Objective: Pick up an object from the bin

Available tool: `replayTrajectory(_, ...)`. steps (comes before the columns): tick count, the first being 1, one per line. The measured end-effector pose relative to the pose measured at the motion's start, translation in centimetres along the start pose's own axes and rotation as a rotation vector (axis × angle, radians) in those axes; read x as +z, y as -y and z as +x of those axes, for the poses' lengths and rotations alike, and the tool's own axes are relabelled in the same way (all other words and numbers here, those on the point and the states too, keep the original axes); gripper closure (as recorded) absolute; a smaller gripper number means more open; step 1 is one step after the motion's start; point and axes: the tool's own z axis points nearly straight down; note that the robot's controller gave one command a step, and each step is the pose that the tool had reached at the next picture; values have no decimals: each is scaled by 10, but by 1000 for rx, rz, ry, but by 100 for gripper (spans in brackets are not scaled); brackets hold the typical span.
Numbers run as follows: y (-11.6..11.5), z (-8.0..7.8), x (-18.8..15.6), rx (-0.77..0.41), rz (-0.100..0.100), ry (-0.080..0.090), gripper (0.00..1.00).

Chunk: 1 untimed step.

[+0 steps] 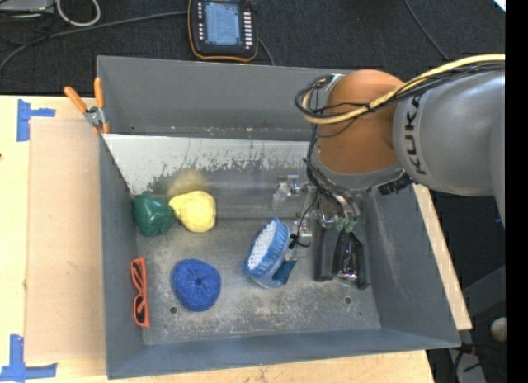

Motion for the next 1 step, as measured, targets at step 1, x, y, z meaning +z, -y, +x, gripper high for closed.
replayTrajectory(1,0,-2,-5,1,0,7,0)
